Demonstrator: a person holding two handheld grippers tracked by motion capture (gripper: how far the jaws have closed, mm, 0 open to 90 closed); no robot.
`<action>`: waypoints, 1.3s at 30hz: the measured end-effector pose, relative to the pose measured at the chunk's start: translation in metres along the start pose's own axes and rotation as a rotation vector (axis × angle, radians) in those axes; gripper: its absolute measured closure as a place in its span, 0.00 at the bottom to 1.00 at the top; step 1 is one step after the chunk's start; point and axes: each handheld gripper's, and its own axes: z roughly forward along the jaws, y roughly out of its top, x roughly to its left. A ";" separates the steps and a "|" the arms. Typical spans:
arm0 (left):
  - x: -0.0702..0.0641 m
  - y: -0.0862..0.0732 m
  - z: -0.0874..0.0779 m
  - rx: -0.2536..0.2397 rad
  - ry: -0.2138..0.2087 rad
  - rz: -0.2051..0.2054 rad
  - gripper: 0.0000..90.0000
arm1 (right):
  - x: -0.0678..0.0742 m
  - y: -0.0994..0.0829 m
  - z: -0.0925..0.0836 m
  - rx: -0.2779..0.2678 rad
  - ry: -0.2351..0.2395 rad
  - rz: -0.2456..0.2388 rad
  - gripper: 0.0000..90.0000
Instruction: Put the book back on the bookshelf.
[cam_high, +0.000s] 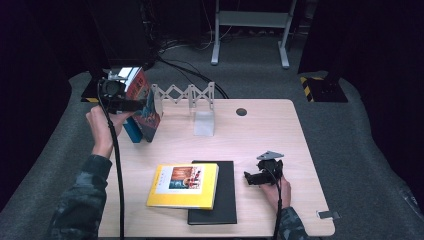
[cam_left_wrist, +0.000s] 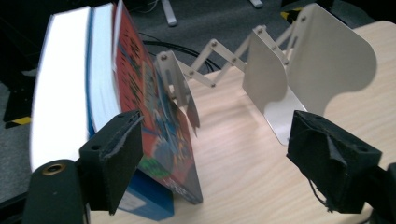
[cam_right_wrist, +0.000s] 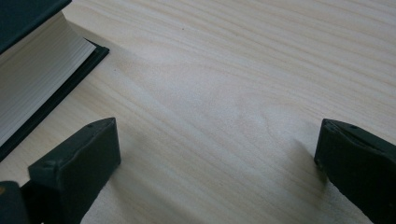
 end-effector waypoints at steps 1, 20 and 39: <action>-0.001 -0.004 0.000 0.011 -0.009 0.007 0.18 | 0.000 0.000 0.000 0.000 0.000 0.000 0.00; 0.001 -0.094 0.005 0.047 -0.077 -0.085 0.00 | 0.003 0.000 0.000 -0.001 -0.007 0.029 0.00; -0.011 -0.175 0.014 0.039 -0.128 -0.173 0.00 | 0.005 0.000 -0.001 0.007 -0.001 0.015 0.00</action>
